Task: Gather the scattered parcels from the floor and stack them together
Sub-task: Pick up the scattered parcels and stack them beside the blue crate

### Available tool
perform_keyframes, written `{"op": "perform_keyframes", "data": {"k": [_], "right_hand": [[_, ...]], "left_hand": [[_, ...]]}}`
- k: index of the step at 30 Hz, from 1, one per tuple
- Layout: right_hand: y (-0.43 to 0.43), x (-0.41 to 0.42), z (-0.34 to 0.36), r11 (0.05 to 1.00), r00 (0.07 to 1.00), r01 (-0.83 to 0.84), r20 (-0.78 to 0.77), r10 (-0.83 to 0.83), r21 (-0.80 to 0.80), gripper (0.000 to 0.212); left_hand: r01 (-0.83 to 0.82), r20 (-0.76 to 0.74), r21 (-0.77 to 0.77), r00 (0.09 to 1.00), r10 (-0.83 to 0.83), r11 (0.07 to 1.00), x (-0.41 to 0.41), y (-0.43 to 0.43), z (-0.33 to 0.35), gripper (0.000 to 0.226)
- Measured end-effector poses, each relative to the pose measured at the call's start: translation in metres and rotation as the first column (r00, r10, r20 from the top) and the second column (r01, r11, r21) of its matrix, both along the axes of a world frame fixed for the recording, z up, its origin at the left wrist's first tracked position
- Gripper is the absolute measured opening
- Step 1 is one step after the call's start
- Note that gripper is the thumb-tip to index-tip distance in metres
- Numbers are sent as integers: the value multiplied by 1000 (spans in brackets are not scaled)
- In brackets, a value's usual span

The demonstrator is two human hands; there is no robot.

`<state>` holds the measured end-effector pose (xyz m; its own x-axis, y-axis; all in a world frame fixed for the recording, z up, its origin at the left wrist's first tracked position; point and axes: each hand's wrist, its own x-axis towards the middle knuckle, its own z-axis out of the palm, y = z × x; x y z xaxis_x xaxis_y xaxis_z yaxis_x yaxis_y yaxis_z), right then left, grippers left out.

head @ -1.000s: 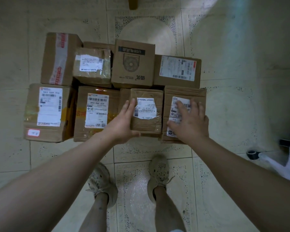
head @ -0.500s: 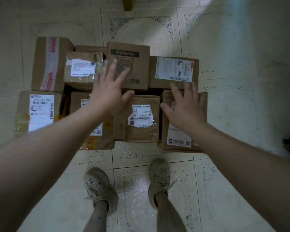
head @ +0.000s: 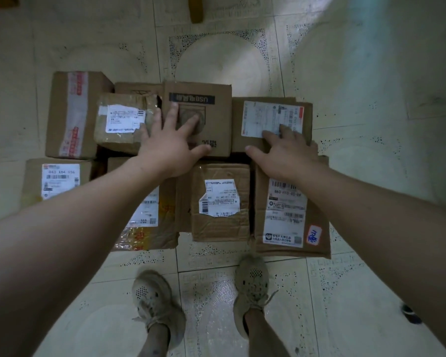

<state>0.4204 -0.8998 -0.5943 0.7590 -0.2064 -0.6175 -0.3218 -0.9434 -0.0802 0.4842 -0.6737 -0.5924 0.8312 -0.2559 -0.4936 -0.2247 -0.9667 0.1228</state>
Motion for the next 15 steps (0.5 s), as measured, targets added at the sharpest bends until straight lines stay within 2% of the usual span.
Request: {"op": "perform_keyframes", "data": {"k": [3,5,7,10,12,15], "right_hand": [[13,6,8,999,999,-35,37,35,-11,85],[34,16,12,994,987,-106,129,100,36,84],[61,30,14,976,967,-196,186,175,97,82],[91,40,9,956,957,-268,147,250,118,75],[97,37,4,957,958,-274,111,263,98,71],[100,35,5,967,965,-243,116,234,74,69]], "left_hand": [[-15,30,-72,999,17,997,6,17,3,69],[-99,100,-93,989,108,991,14,43,3,64],[-203,124,-41,971,206,978,17,71,0,63],[-157,32,61,987,155,986,10,95,-9,65],[-120,1,28,993,120,992,6,101,-13,64],[-150,0,-66,989,150,987,6,112,-8,64]]}}
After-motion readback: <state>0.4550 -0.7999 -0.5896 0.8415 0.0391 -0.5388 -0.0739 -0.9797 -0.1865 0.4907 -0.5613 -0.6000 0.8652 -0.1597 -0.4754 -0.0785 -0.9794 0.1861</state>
